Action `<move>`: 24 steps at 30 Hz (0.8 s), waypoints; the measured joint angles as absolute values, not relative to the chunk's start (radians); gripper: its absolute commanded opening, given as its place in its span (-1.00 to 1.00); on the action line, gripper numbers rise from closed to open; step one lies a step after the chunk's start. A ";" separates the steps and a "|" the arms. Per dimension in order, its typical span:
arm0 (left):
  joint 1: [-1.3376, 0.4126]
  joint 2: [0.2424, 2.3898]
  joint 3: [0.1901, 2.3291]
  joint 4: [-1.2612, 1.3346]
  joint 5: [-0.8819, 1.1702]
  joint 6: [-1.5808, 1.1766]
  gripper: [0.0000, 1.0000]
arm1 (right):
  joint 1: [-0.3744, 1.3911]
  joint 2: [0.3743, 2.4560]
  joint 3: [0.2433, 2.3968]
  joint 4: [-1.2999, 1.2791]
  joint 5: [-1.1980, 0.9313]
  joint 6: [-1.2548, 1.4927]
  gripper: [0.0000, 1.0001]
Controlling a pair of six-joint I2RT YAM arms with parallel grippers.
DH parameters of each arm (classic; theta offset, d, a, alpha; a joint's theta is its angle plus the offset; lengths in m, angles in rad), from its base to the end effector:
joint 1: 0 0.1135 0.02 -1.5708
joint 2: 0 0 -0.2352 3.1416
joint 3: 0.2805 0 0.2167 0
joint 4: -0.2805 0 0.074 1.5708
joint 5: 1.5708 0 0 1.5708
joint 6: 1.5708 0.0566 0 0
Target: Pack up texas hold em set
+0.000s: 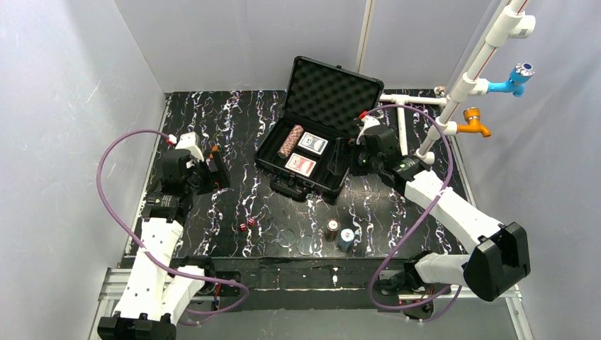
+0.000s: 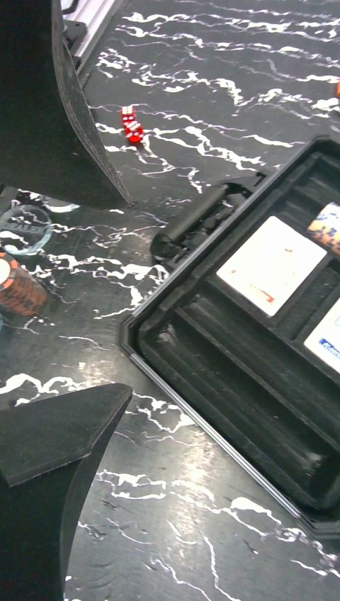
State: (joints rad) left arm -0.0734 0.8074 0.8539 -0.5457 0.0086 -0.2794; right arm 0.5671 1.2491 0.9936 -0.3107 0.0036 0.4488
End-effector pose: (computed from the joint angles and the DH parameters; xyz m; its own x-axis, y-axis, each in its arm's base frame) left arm 0.1768 -0.0135 0.2905 -0.4812 -0.2411 -0.8428 -0.0539 0.9677 -0.2461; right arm 0.2299 0.1462 0.2720 -0.6396 0.1071 -0.7612 -0.2854 0.8864 0.3644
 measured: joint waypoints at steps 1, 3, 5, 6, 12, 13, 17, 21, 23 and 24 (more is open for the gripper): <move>-0.073 0.812 0.854 -0.545 0.025 -0.278 0.99 | 0.570 1.246 0.994 -0.324 -0.001 0.446 1.00; -0.073 0.825 0.854 -0.540 0.067 -0.274 0.99 | 0.577 1.242 0.994 -0.360 -0.009 0.441 1.00; -0.074 0.837 0.854 -0.531 0.101 -0.271 0.92 | 0.585 1.241 0.994 -0.385 -0.016 0.440 1.00; -0.074 0.842 0.854 -0.528 0.119 -0.269 0.88 | 0.590 1.241 0.994 -0.403 -0.022 0.440 1.00; -0.093 0.870 0.859 -0.521 0.195 -0.259 0.79 | 0.625 1.241 0.994 -0.472 -0.038 0.433 1.00; -0.098 0.872 0.860 -0.520 0.199 -0.257 0.78 | 0.632 1.241 0.994 -0.481 -0.038 0.430 1.00; -0.115 0.881 0.860 -0.521 0.203 -0.253 0.74 | 0.669 1.243 0.994 -0.506 -0.037 0.414 1.00; -0.122 0.891 0.866 -0.524 0.202 -0.250 0.73 | 0.718 1.252 0.994 -0.517 -0.032 0.399 1.00; -0.125 0.891 0.867 -0.525 0.198 -0.249 0.71 | 0.748 1.262 0.997 -0.528 -0.024 0.388 1.00; -0.127 0.891 0.867 -0.525 0.196 -0.247 0.70 | 0.764 1.269 1.001 -0.532 -0.021 0.384 1.00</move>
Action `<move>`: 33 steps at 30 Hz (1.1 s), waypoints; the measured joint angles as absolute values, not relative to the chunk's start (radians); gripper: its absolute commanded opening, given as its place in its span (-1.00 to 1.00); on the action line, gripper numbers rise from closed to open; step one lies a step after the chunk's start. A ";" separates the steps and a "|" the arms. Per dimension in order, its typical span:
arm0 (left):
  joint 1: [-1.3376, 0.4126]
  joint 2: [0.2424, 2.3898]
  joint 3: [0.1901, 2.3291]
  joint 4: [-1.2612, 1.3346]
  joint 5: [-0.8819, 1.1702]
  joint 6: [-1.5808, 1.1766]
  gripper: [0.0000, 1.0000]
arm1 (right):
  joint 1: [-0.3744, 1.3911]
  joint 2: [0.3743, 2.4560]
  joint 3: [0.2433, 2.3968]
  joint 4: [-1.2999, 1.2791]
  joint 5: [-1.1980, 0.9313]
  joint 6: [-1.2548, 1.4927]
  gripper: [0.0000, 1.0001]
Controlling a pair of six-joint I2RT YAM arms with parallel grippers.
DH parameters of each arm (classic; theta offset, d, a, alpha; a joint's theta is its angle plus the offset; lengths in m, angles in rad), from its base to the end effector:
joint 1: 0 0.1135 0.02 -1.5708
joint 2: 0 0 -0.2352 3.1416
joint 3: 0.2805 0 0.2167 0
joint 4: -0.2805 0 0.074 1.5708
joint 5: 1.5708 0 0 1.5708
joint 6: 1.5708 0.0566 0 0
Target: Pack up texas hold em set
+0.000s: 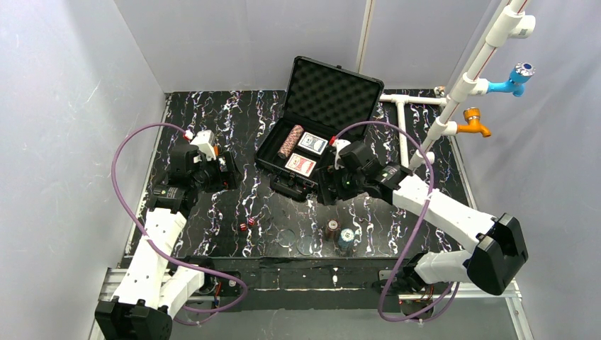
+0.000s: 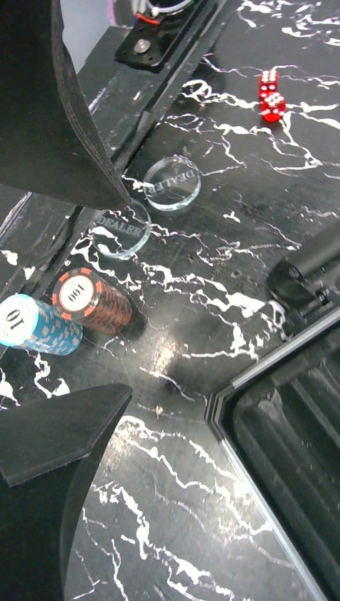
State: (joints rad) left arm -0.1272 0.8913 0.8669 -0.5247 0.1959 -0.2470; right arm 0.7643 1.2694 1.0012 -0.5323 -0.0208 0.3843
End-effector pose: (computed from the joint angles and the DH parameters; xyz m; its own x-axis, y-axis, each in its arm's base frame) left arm 0.1894 -0.0353 0.2838 -0.5727 -0.1685 -0.8023 0.1538 0.9392 -0.3071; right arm 0.1853 0.1793 0.2470 -0.7436 -0.1936 -0.6400 -0.4569 0.8460 0.2749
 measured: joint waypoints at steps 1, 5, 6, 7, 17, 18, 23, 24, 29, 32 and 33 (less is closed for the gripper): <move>-0.128 0.891 0.867 -0.525 0.193 -0.247 0.69 | 0.781 1.275 1.005 -0.534 -0.020 0.380 1.00; -0.130 0.891 0.868 -0.532 0.182 -0.246 0.68 | 0.842 1.291 1.010 -0.544 0.001 0.359 1.00; -0.132 0.891 0.869 -0.532 0.179 -0.246 0.67 | 0.857 1.294 1.011 -0.548 0.006 0.356 1.00; -0.134 0.891 0.870 -0.533 0.176 -0.246 0.67 | 0.868 1.298 1.011 -0.552 0.010 0.354 1.00; -0.142 0.891 0.879 -0.537 0.164 -0.246 0.66 | 0.967 1.341 1.012 -0.607 0.092 0.352 0.88; -0.142 0.891 0.879 -0.537 0.164 -0.246 0.66 | 0.972 1.342 1.012 -0.611 0.099 0.352 0.85; -0.143 0.891 0.879 -0.540 0.163 -0.246 0.65 | 0.994 1.355 1.011 -0.638 0.136 0.367 0.77; -0.144 0.891 0.879 -0.540 0.163 -0.246 0.65 | 0.997 1.358 1.010 -0.641 0.141 0.368 0.75; -0.146 0.891 0.879 -0.540 0.157 -0.246 0.65 | 1.005 1.373 0.979 -0.655 0.160 0.384 0.66; -0.146 0.891 0.880 -0.540 0.156 -0.246 0.64 | 1.013 1.384 0.965 -0.659 0.162 0.390 0.64; -0.147 0.891 0.880 -0.540 0.155 -0.246 0.64 | 1.017 1.388 0.965 -0.661 0.162 0.391 0.63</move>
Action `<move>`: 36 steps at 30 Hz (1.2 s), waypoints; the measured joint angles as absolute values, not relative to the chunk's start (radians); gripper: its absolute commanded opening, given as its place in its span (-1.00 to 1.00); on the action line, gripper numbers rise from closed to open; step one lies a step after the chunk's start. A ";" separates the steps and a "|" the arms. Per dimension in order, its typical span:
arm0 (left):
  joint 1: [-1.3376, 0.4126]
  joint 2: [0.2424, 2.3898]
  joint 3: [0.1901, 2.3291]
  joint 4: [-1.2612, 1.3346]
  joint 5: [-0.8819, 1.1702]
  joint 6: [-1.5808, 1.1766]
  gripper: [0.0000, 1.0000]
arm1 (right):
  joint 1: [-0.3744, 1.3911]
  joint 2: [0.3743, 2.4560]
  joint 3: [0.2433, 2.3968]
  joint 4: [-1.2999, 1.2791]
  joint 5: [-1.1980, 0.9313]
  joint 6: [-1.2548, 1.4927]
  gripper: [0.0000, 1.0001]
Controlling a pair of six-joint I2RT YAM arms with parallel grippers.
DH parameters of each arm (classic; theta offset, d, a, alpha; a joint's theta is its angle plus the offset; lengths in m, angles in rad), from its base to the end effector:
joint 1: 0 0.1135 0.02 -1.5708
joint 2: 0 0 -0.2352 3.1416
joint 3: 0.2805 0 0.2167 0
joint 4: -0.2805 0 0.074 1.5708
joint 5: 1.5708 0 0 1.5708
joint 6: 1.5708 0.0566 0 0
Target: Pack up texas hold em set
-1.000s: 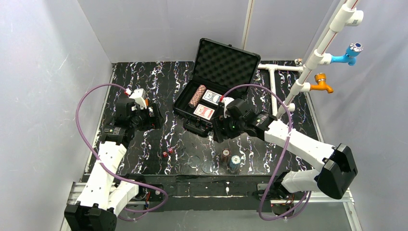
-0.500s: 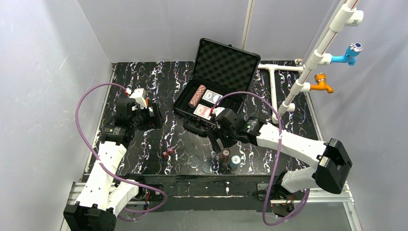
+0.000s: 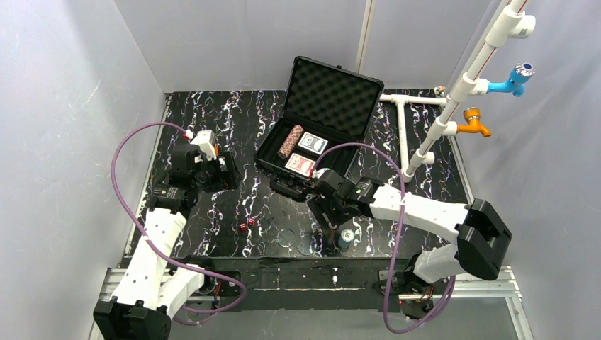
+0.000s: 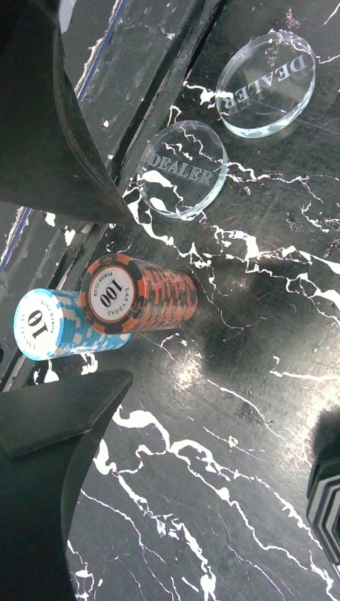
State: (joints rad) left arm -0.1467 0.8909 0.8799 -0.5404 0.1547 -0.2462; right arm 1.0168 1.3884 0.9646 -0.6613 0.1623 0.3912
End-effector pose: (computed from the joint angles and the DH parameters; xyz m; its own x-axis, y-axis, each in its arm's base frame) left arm 0.1883 -0.0366 0.2860 -0.5695 -0.1593 -0.8064 0.1397 0.9480 -0.2859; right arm 0.1406 0.2099 0.1990 -0.7350 -0.4728 -0.4860 -0.5618 0.8260 0.0459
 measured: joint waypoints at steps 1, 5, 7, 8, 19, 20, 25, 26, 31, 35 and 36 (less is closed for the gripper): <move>-0.147 0.891 0.880 -0.541 0.154 -0.246 0.64 | 1.019 1.391 0.964 -0.661 0.162 0.391 0.62; -0.147 0.891 0.880 -0.542 0.152 -0.246 0.64 | 1.031 1.397 0.964 -0.661 0.163 0.393 0.57; -0.148 0.891 0.880 -0.546 0.149 -0.246 0.64 | 1.036 1.399 0.963 -0.661 0.163 0.393 0.54; -0.148 0.890 0.880 -0.548 0.149 -0.246 0.64 | 1.038 1.401 0.963 -0.661 0.163 0.393 0.53; -0.153 0.890 0.880 -0.551 0.146 -0.246 0.64 | 1.050 1.434 0.950 -0.664 0.181 0.389 0.07; -0.153 0.890 0.880 -0.551 0.146 -0.246 0.64 | 1.051 1.438 0.950 -0.663 0.181 0.389 -0.04; -0.153 0.890 0.880 -0.552 0.145 -0.246 0.64 | 1.055 1.444 0.951 -0.662 0.184 0.386 -0.61; -0.153 0.890 0.880 -0.552 0.146 -0.246 0.63 | 1.055 1.444 0.952 -0.662 0.184 0.385 -0.66; -0.153 0.890 0.880 -0.553 0.145 -0.245 0.63 | 1.056 1.458 0.968 -0.677 0.184 0.383 -0.77; -0.153 0.889 0.880 -0.554 0.141 -0.244 0.63 | 1.056 1.494 1.007 -0.689 0.190 0.373 -0.83; -0.153 0.888 0.880 -0.554 0.139 -0.243 0.63 | 1.056 1.504 1.018 -0.691 0.192 0.370 -0.84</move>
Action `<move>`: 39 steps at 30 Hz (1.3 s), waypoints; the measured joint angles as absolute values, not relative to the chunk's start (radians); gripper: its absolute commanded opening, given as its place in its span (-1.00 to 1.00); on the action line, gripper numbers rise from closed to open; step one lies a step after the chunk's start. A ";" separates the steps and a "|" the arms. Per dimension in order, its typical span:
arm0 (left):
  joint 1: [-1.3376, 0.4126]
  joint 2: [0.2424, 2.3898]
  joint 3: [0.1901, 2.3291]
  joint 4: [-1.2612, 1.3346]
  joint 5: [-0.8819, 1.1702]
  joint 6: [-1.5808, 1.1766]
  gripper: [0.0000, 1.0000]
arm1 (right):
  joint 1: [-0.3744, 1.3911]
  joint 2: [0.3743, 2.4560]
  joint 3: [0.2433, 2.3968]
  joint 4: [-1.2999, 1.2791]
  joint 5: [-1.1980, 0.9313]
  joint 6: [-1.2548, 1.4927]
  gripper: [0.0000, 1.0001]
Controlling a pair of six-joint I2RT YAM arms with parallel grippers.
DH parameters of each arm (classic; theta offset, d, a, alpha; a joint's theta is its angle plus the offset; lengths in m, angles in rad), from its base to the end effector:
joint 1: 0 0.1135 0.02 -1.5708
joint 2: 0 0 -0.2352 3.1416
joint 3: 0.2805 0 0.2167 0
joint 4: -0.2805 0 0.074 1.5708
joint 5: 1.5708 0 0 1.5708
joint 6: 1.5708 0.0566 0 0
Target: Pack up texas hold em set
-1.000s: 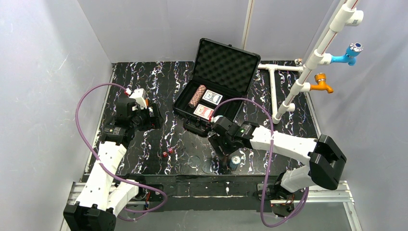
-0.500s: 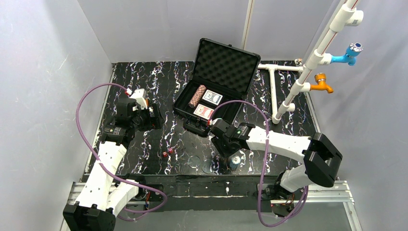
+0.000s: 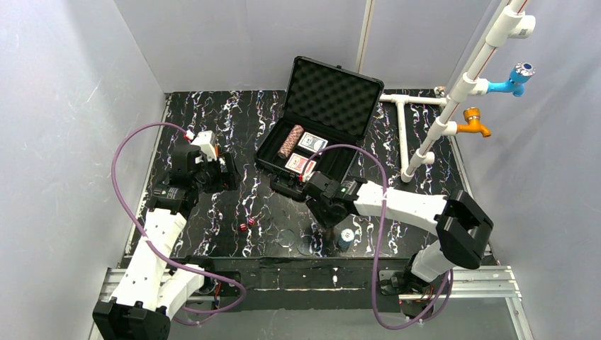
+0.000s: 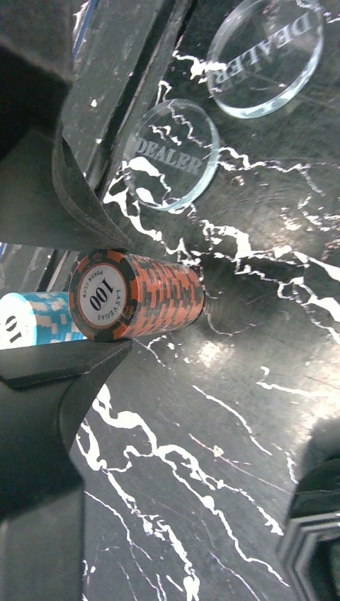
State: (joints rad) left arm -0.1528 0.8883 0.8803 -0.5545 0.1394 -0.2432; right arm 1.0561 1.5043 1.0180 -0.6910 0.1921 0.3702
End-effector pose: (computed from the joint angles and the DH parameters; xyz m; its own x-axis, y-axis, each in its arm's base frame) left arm 0.1870 -0.0367 0.2850 -0.5758 -0.1526 -0.8032 0.1321 0.9521 -0.2756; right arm 0.1404 0.2264 0.1842 -0.7200 -0.5516 -0.4212 -0.5984 0.8008 -0.0257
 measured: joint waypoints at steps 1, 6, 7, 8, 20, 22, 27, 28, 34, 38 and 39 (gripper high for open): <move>-0.153 0.887 0.880 -0.555 0.139 -0.243 0.63 | 1.056 1.515 1.030 -0.694 0.196 0.368 -0.84; -0.153 0.881 0.884 -0.556 0.138 -0.242 0.63 | 1.056 1.565 1.076 -0.681 0.204 0.364 -0.83; -0.153 0.879 0.884 -0.556 0.138 -0.242 0.63 | 1.056 1.572 1.082 -0.680 0.204 0.365 -0.82; -0.153 0.877 0.884 -0.556 0.138 -0.242 0.63 | 1.056 1.579 1.090 -0.680 0.204 0.365 -0.80; -0.153 0.875 0.886 -0.558 0.139 -0.243 0.63 | 1.056 1.626 1.135 -0.648 0.252 0.375 -0.32; -0.153 0.876 0.886 -0.559 0.139 -0.243 0.63 | 1.056 1.628 1.137 -0.641 0.258 0.384 -0.04; -0.153 0.880 0.886 -0.561 0.138 -0.243 0.63 | 1.056 1.627 1.137 -0.625 0.272 0.418 0.66; -0.153 0.882 0.886 -0.562 0.138 -0.244 0.63 | 1.056 1.626 1.137 -0.626 0.277 0.425 0.80; -0.153 0.887 0.886 -0.562 0.138 -0.247 0.65 | 1.056 1.586 1.136 -0.633 0.289 0.459 0.96; -0.153 0.887 0.886 -0.562 0.127 -0.248 0.65 | 1.056 1.528 1.136 -0.637 0.289 0.476 0.96; -0.153 0.887 0.886 -0.562 0.122 -0.248 0.65 | 1.056 1.512 1.136 -0.637 0.288 0.479 0.96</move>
